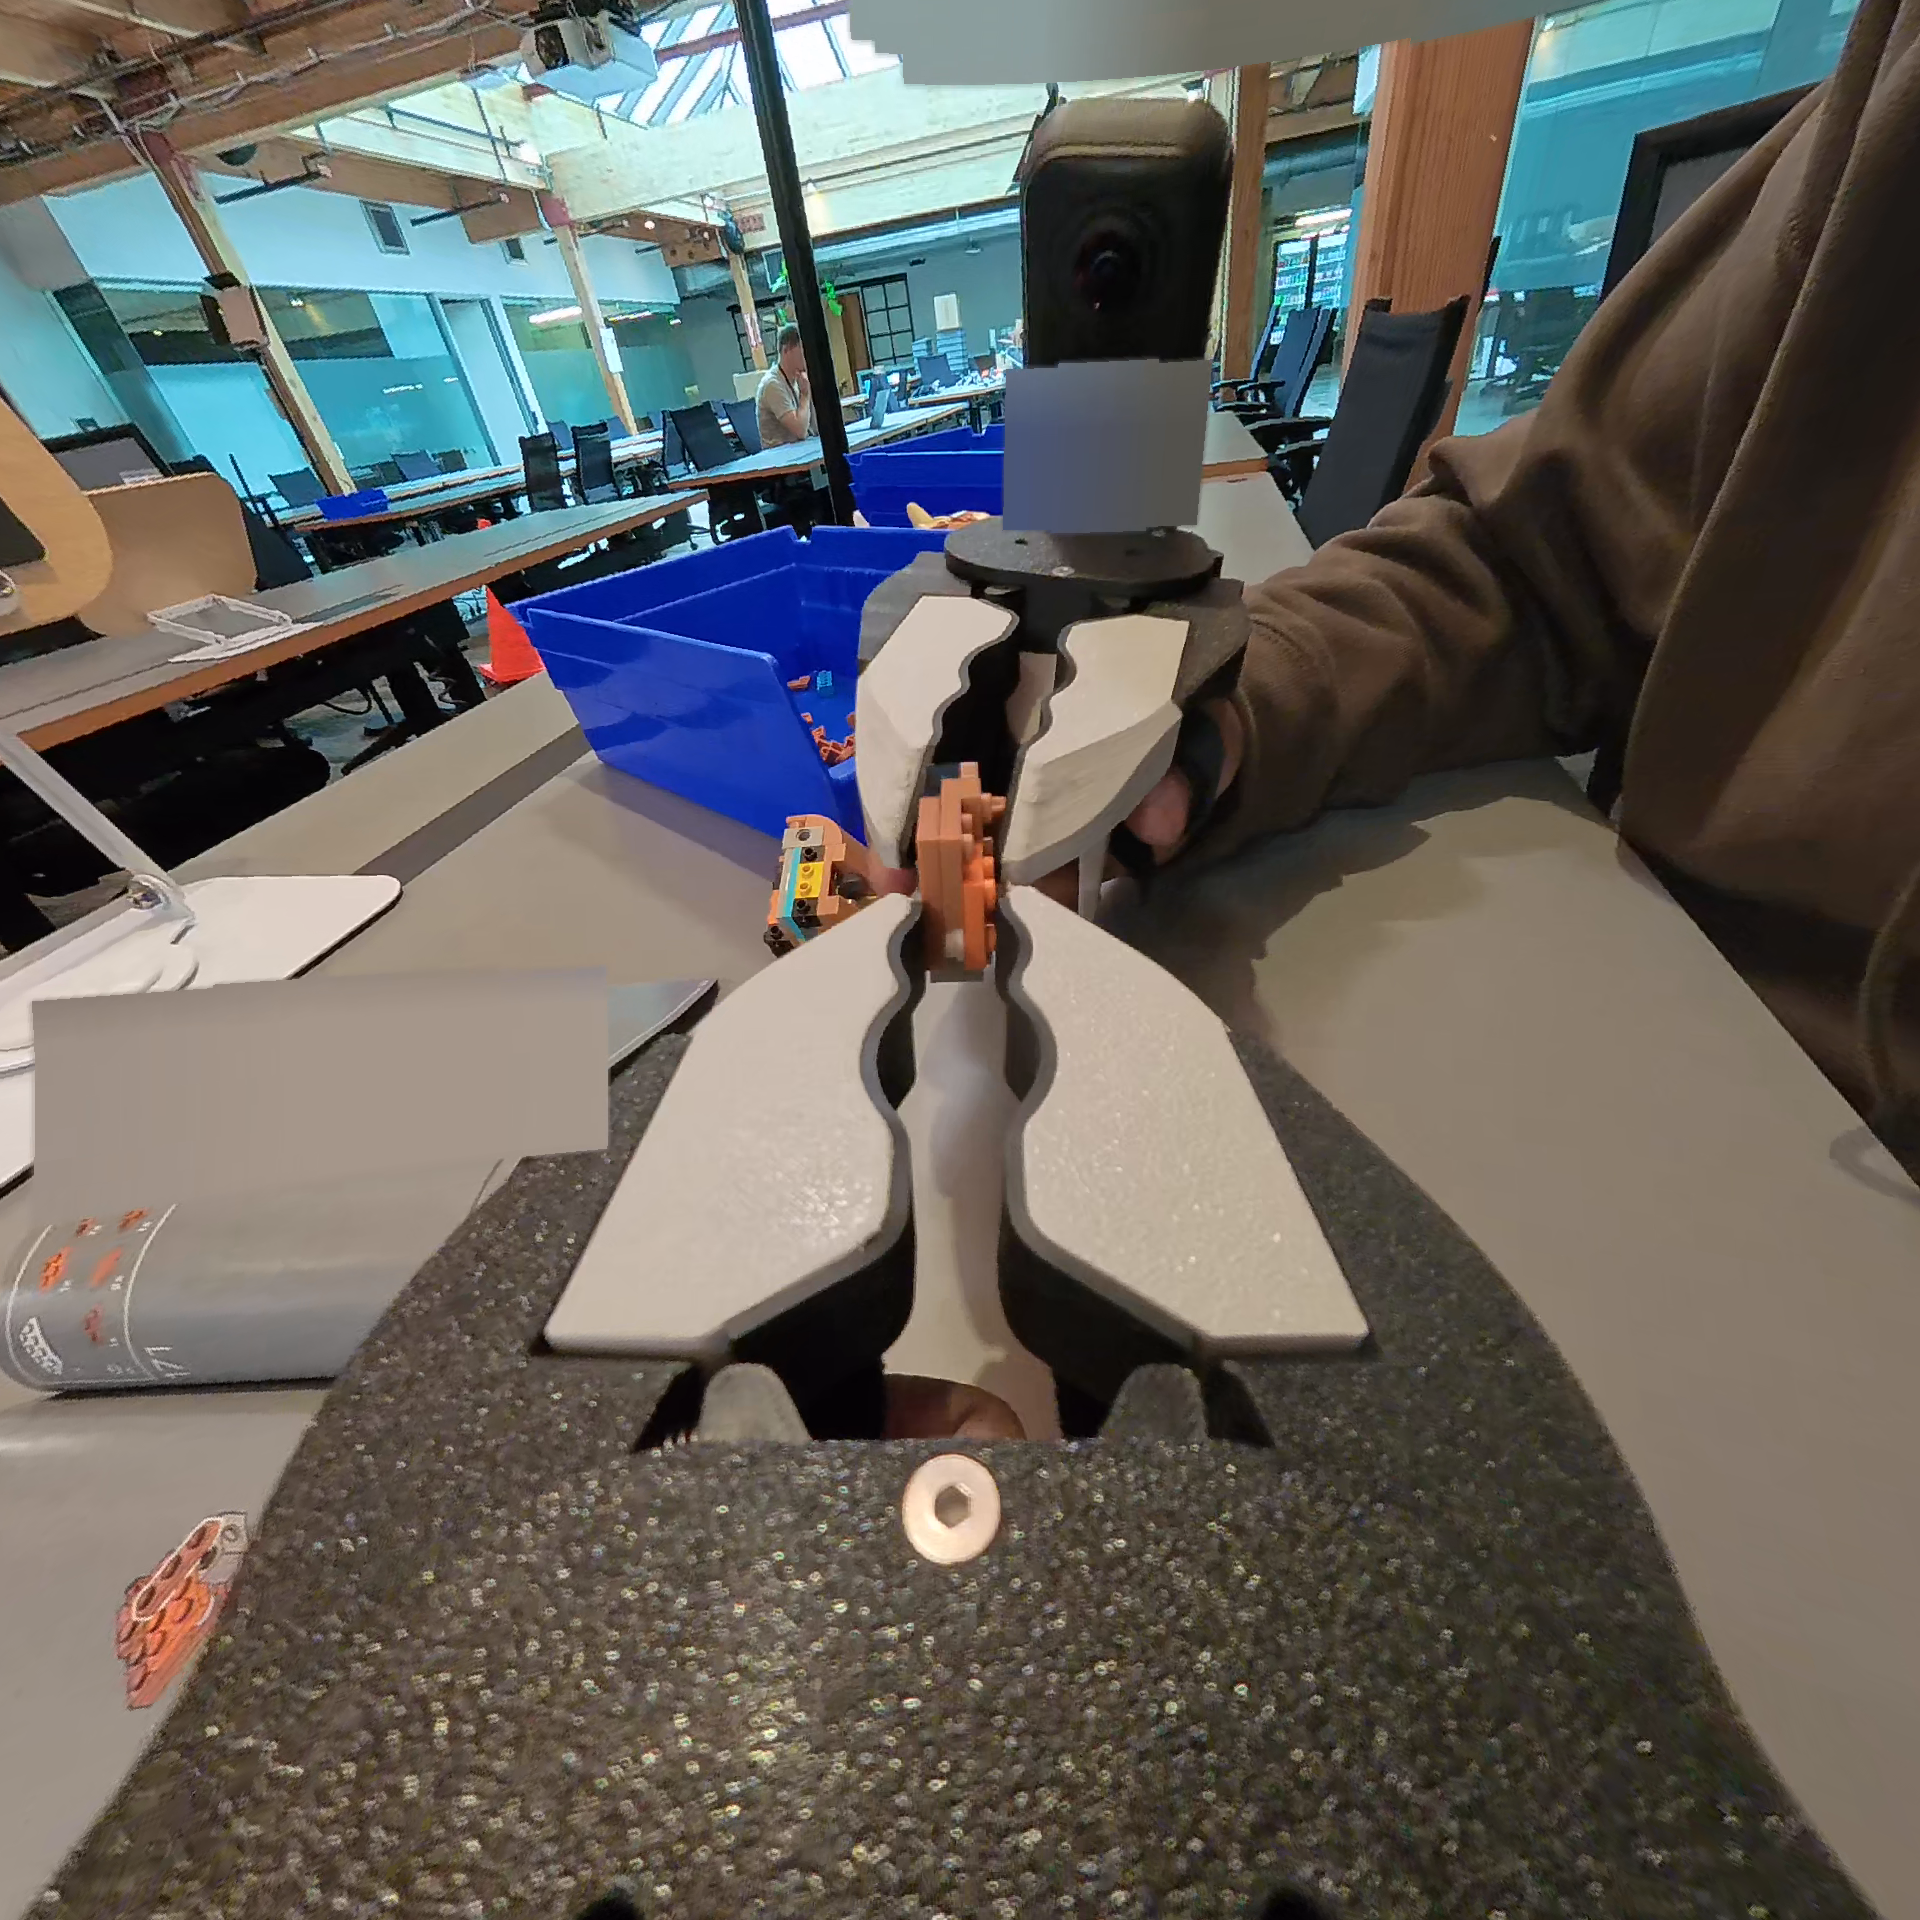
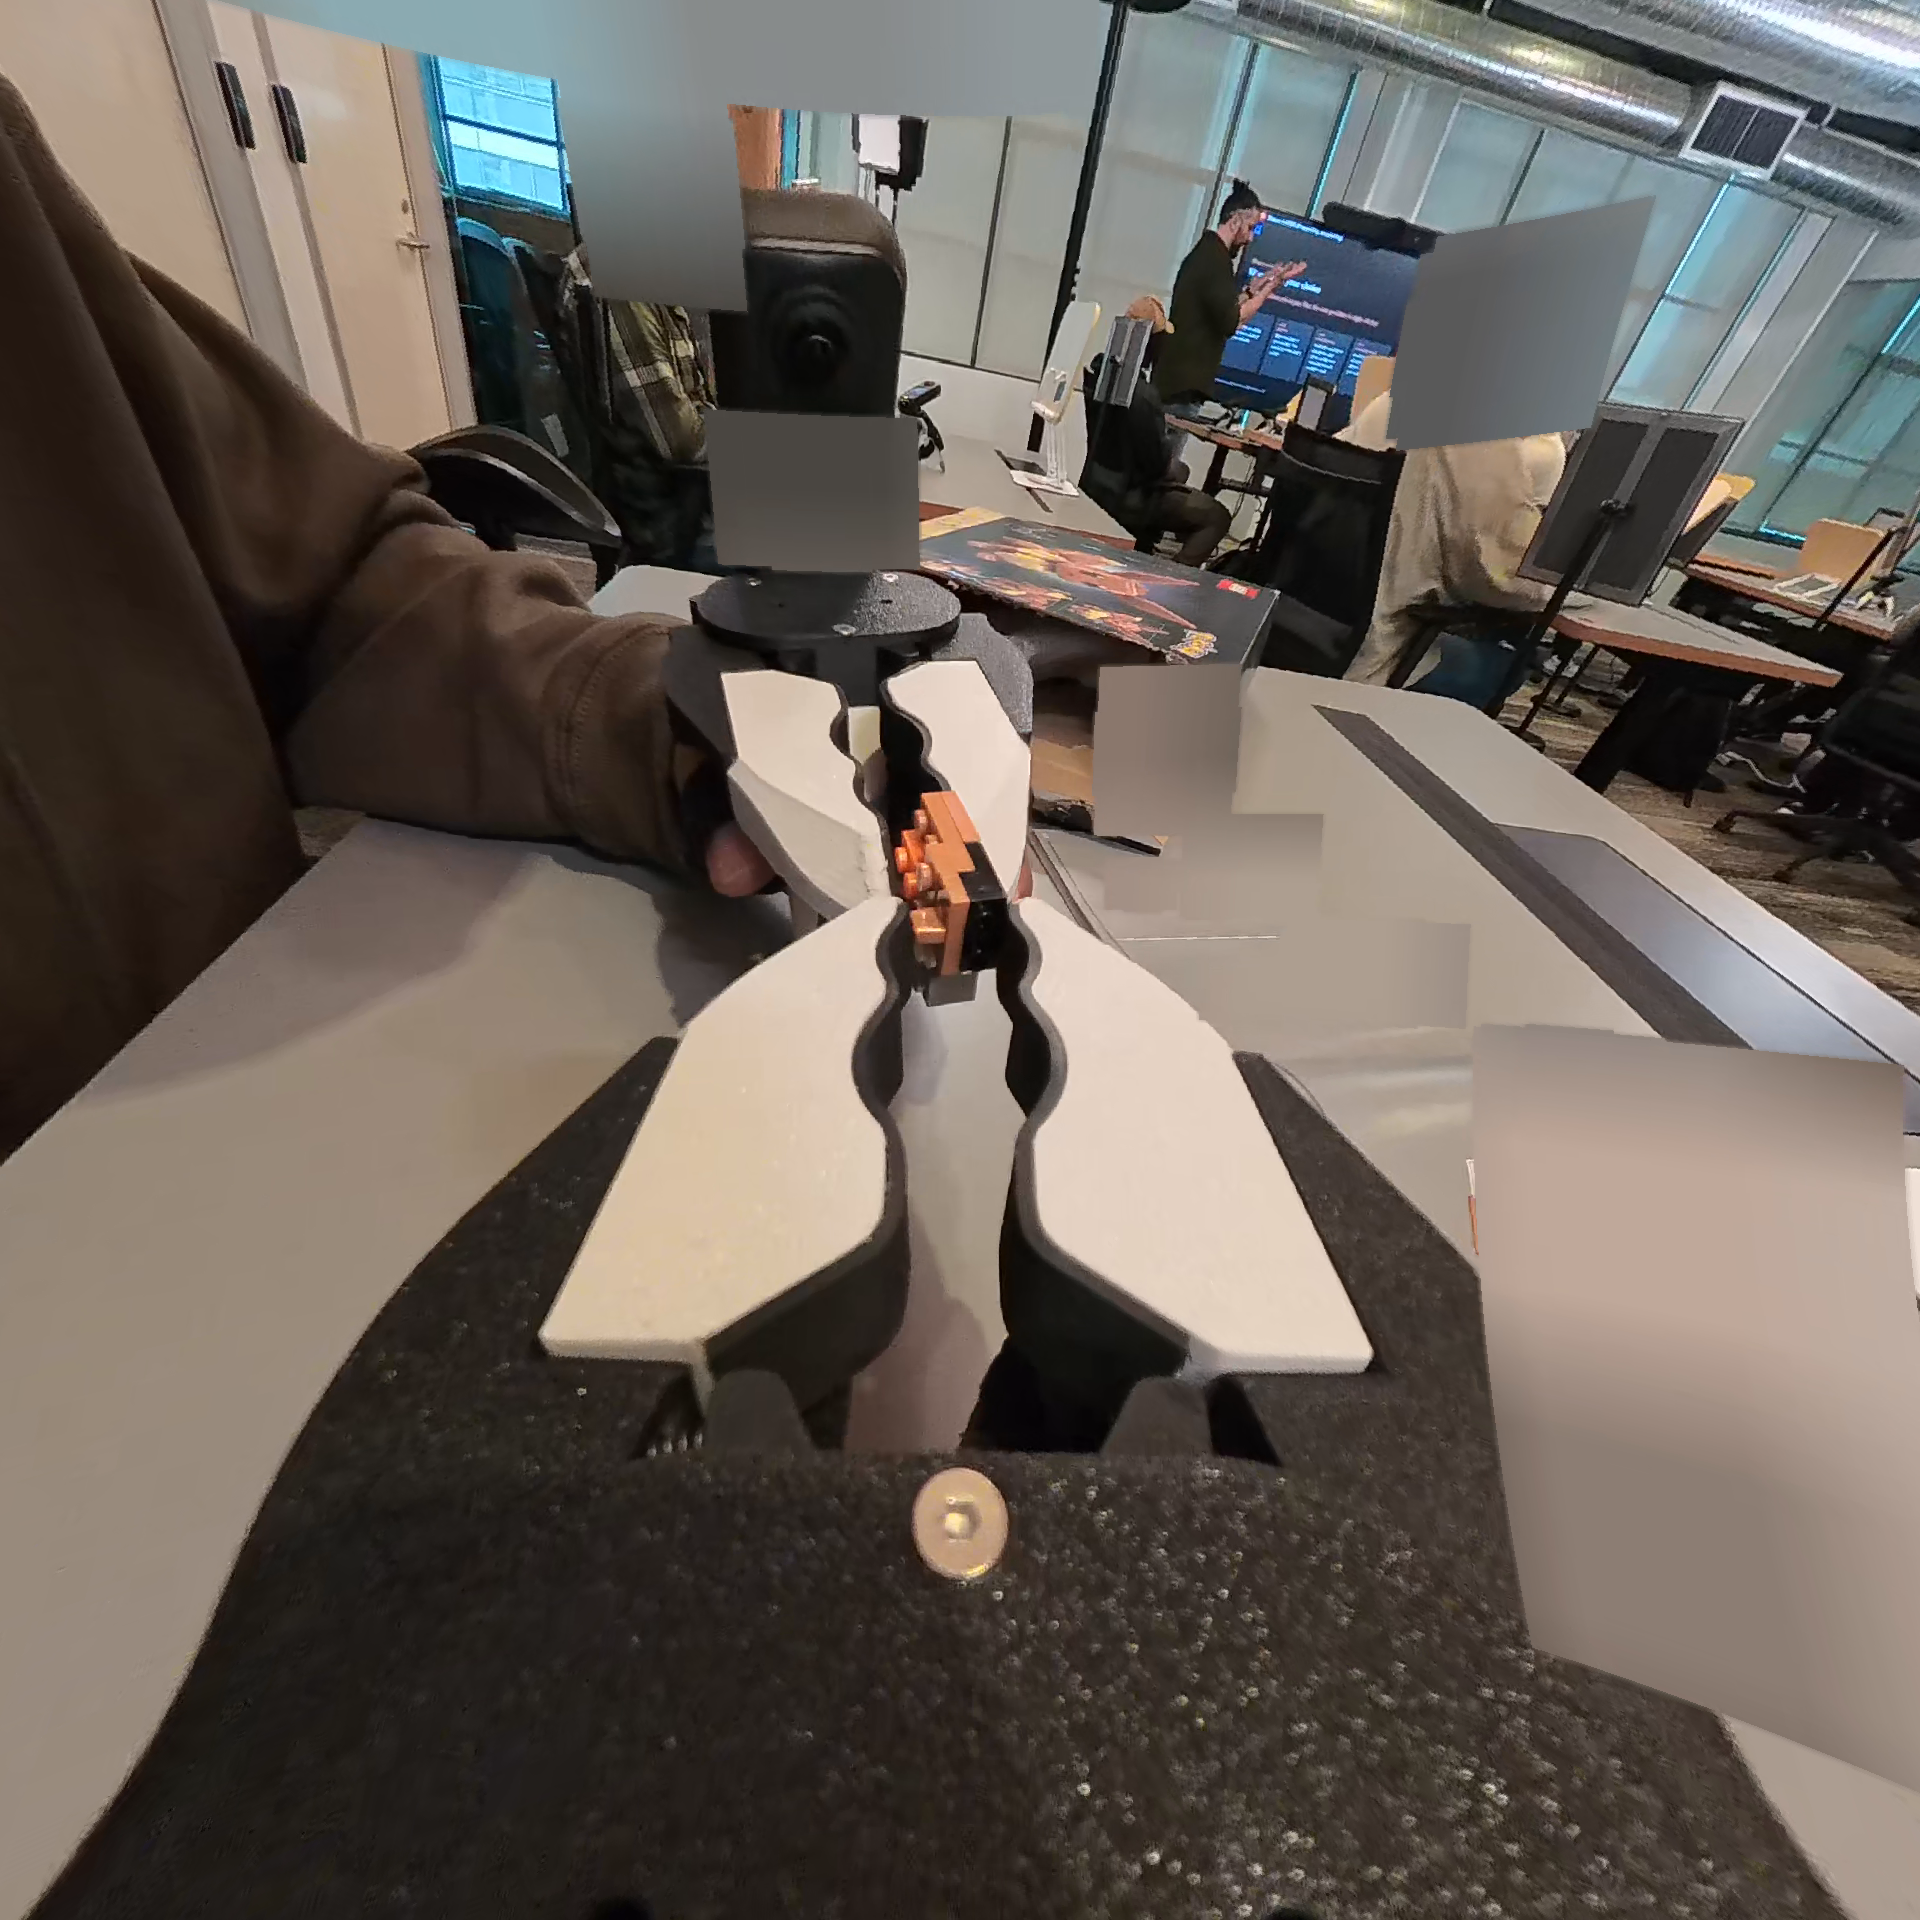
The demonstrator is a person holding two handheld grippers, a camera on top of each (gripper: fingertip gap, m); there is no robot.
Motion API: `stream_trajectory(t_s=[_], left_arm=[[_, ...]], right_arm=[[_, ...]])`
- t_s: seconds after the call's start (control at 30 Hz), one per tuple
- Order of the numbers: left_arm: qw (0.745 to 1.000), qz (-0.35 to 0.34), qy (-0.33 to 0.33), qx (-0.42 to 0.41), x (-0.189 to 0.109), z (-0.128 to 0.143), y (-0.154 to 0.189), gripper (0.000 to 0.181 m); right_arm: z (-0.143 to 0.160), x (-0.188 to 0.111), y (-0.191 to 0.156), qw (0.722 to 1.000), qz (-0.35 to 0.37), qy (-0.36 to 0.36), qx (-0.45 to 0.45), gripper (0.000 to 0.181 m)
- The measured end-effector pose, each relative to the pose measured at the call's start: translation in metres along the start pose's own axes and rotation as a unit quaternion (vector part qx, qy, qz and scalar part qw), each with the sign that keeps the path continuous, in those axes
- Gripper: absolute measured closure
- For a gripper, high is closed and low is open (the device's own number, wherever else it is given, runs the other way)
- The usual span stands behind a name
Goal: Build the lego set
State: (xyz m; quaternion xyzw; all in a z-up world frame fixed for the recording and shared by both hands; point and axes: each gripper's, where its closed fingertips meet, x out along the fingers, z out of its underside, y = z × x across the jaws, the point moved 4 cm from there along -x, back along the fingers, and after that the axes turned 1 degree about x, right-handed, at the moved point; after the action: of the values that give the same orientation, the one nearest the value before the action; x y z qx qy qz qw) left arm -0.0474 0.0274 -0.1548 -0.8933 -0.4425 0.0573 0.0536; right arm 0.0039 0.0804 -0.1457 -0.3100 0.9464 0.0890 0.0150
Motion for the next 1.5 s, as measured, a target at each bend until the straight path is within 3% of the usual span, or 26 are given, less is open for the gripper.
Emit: stream_trajectory(t_s=[0.27, 0.37, 0.57, 0.7, 0.97, 1.1, 1.3, 1.4, 1.5], left_arm=[[0.999, -0.002, -0.001, -0.046, 0.0, 0.003, -0.007, 0.169], [0.991, -0.011, 0.018, -0.13, -0.003, 0.004, -0.019, 0.169], [0.947, 0.056, 0.028, -0.316, -0.004, 0.012, -0.024, 0.169], [0.933, 0.077, 0.02, -0.351, -0.004, 0.014, -0.021, 0.169], [0.925, 0.104, -0.02, -0.365, 0.001, 0.019, -0.011, 0.169], [0.92, 0.111, -0.033, -0.375, 0.001, 0.022, -0.009, 0.169], [0.919, 0.119, -0.041, -0.374, 0.001, 0.023, -0.007, 0.168], [0.93, 0.11, -0.051, -0.348, -0.001, 0.025, -0.01, 0.154], [0.958, 0.073, -0.059, -0.271, -0.005, 0.026, -0.016, 0.138]], right_arm=[[0.002, 0.0, 0.006, 0.999, 0.026, -0.007, -0.021, 0.164], [0.007, -0.005, 0.01, 0.994, 0.048, -0.031, -0.092, 0.146], [0.018, -0.006, 0.013, 0.948, 0.119, -0.092, -0.281, 0.142], [0.015, -0.004, 0.009, 0.933, 0.135, -0.087, -0.322, 0.147], [0.013, -0.004, 0.003, 0.938, 0.112, -0.073, -0.319, 0.152], [0.017, -0.003, -0.001, 0.938, 0.096, -0.079, -0.323, 0.165], [0.019, -0.003, 0.0, 0.954, 0.079, -0.084, -0.278, 0.165], [0.022, -0.003, 0.004, 0.967, 0.076, -0.099, -0.223, 0.165], [0.032, -0.004, 0.001, 0.984, 0.04, -0.124, -0.122, 0.165]])
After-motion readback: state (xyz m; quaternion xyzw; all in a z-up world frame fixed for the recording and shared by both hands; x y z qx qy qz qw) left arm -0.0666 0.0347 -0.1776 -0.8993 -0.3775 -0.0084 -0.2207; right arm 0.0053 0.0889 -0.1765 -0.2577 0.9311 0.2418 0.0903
